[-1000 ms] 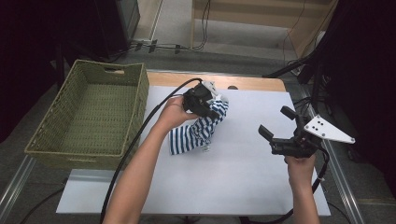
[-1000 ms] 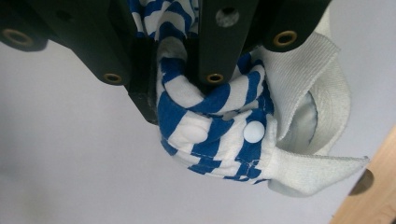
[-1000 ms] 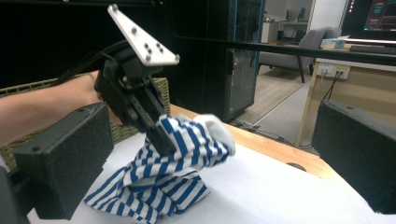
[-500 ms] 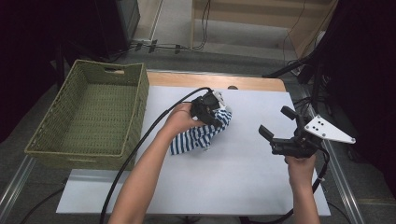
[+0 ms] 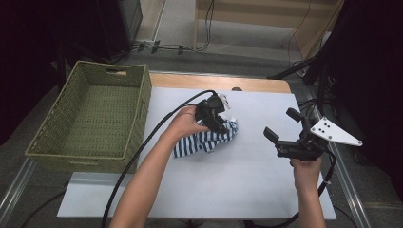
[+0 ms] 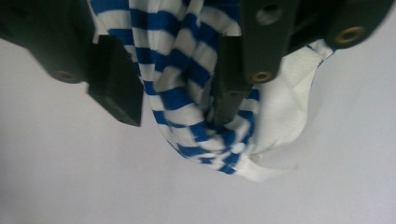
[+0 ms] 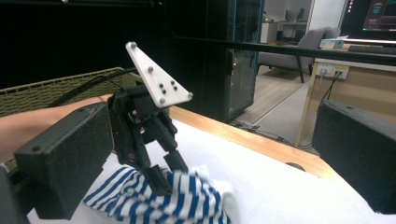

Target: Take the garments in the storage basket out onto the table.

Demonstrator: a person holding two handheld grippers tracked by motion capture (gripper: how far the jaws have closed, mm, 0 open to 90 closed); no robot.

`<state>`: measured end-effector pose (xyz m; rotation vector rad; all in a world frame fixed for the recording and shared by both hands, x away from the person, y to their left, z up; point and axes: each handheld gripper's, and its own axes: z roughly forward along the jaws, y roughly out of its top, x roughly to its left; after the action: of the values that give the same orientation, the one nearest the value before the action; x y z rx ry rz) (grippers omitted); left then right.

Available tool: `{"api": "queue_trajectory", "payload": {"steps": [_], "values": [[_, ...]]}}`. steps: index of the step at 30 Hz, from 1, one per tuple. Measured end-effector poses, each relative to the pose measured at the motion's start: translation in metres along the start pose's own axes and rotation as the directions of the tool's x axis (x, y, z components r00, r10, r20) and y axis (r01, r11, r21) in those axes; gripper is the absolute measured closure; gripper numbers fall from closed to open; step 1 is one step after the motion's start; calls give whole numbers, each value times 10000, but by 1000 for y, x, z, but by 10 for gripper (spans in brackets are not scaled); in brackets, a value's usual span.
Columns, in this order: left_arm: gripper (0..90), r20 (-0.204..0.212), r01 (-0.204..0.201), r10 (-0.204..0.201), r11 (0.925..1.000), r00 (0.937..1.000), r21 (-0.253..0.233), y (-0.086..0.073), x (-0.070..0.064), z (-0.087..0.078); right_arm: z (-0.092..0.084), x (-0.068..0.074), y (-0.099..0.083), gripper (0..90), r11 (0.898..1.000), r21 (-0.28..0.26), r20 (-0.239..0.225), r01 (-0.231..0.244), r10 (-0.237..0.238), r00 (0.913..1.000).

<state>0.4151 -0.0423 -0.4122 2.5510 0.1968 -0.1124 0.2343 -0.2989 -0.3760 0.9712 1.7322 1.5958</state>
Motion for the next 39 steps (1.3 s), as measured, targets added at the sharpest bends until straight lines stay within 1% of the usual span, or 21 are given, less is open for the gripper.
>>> {"api": "queue_trajectory", "payload": {"steps": [3, 4, 5, 6, 7, 8, 9, 10, 11, 16, 20, 22, 25, 27, 29, 30, 31, 32, 34, 35, 39], "values": [[340, -170, 101, -105, 9997, 9998, -211, 0, -2, -6, 0, 0, 0, 0, 10000, -20, -5, 39, -39, 10000], [340, -275, 93, -101, 9996, 9996, -278, 0, -3, -8, 0, 0, 0, 0, 10000, -18, -7, 37, -37, 10000], [249, -518, 136, -158, 9990, 9985, -429, -2, -5, -14, 0, 0, 0, 0, 10000, 19, 10, -1, 1, 10000], [192, -518, 136, -158, 9990, 9985, -429, -2, -5, -14, 0, 0, 0, 0, 10000, 19, 10, -1, 1, 10000], [192, -698, 238, -278, 9981, 9972, -571, -4, -5, -16, 0, 0, 0, 0, 10000, 28, 9, 13, -13, 10000], [126, -811, 234, -283, 9978, 9963, -614, -5, -5, -19, 0, 0, 0, 0, 10000, 52, 13, 9, -10, 10000], [126, -911, 207, -272, 9972, 9955, -716, -7, -5, -21, 0, 0, 0, 0, 10000, 52, 13, 9, -10, 10000], [96, -1080, 261, -354, 9959, 9935, -864, -10, -5, -24, 0, 0, 0, 0, 10000, 57, 14, 25, -25, 10000], [18, -1106, 367, -473, 9947, 9927, -957, -12, -5, -26, 1, 0, 0, 0, 10000, 47, 7, 63, -63, 10000], [3, -1213, 689, -842, 9898, 9890, -1251, -26, -3, -38, 1, 0, -1, 0, 9999, 122, 34, 2, -2, 10000], [0, -1300, 694, -894, 9861, 9875, -1512, -34, -5, -46, 3, 1, -2, 0, 9997, 229, 5, 79, -79, 10000], [0, -1293, 733, -965, 9822, 9869, -1732, -38, -8, -52, 4, 1, -2, 0, 9997, 226, -17, 108, -107, 9999], [0, -1425, 652, -915, 9816, 9856, -1796, -41, -11, -58, 4, 1, -2, 0, 9997, 225, -19, 107, -106, 9999], [0, -1513, 730, -1047, 9767, 9829, -2016, -45, -14, -66, 4, 0, -2, 0, 9997, 201, -19, 126, -126, 9999], [0, -1454, 799, -1152, 9703, 9827, -2285, -50, -16, -73, 5, -1, -2, 0, 9997, 239, 4, 98, -99, 10000], [0, -1480, 960, -1387, 9597, 9792, -2642, -55, -17, -81, 5, 0, -2, 0, 9995, 306, -6, 82, -82, 10000], [0, -1480, 960, -1387, 9597, 9792, -2642, -55, -17, -81, 5, 0, -2, 0, 9995, 306, -6, 82, -82, 10000], [0, -1561, 1045, -1525, 9546, 9759, -2791, -59, -18, -85, 5, 0, -2, 0, 9995, 303, -10, 86, -85, 10000], [0, -1541, 1180, -1714, 9448, 9731, -3056, -66, -19, -92, 6, 1, -2, 0, 9994, 295, -78, 168, -166, 9998], [0, -1581, 1179, -1743, 9421, 9719, -3138, -69, -19, -95, 6, 1, -2, 0, 9994, 295, -78, 168, -166, 9998], [0, -1733, 1324, -2053, 9240, 9632, -3588, -85, -23, -110, 7, 1, -3, 0, 9993, 338, -49, 128, -126, 9999]]}}
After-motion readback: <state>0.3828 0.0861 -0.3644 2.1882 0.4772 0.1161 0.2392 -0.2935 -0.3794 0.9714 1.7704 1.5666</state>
